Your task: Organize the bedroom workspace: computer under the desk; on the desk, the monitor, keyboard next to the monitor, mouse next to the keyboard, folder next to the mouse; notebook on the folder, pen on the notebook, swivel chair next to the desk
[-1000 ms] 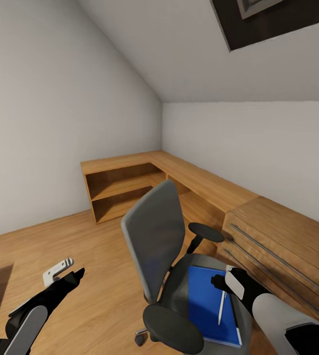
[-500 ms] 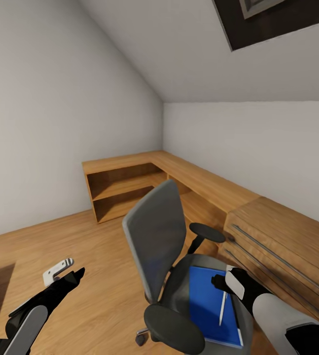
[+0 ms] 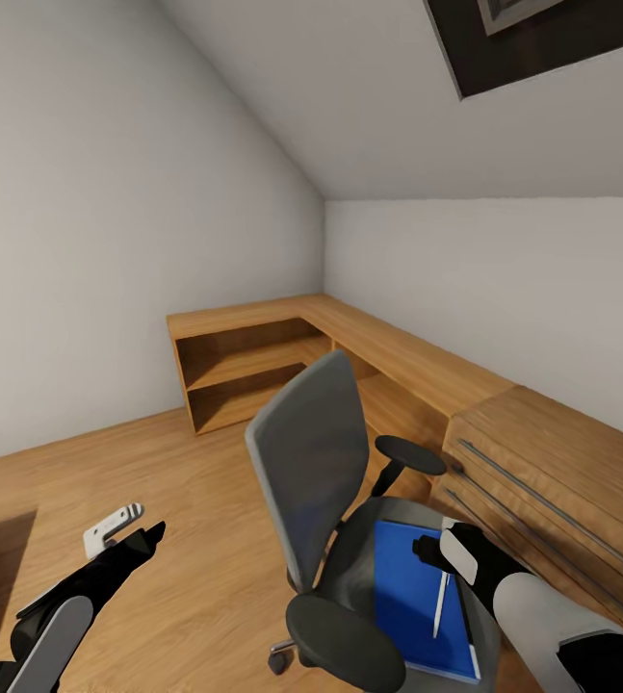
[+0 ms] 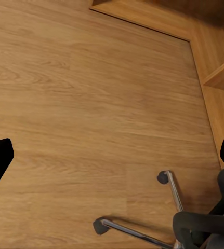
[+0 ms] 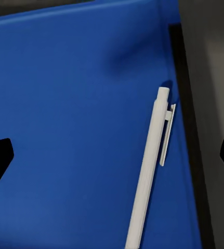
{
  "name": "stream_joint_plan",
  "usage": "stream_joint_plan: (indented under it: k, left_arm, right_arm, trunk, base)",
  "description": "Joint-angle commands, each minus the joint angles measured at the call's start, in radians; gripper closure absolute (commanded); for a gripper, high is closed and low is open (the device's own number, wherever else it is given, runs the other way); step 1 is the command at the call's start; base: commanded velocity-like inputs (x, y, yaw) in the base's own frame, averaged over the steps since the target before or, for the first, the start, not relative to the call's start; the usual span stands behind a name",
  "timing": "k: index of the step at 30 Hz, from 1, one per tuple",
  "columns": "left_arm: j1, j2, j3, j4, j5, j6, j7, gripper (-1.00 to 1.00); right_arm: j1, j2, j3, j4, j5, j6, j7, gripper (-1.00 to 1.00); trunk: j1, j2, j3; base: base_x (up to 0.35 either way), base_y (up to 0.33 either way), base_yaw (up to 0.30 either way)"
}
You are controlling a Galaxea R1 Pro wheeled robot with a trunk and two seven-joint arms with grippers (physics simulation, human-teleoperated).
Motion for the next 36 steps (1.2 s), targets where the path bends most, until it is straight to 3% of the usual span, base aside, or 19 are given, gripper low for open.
stream_joint_plan:
  k: [1, 36]
  left_arm:
    - [-0.001, 0.001, -0.002, -0.001, 0.009, 0.0, 0.009, -1.0]
    - [-0.001, 0.001, -0.003, -0.002, 0.009, 0.0, 0.01, -1.0]
  right_arm:
    - [0.0, -0.001, 0.008, -0.002, -0.01, 0.004, -0.007, -1.0]
    - [0.0, 0.0, 0.01, 0.006, -0.007, 0.017, -0.015, -1.0]
  trunk:
    - [0.0, -0.001, -0.001]
    - [0.0, -0.001, -0.001]
  base:
    - [0.0, 0.0, 0.003]
    - [0.0, 0.0, 0.0]
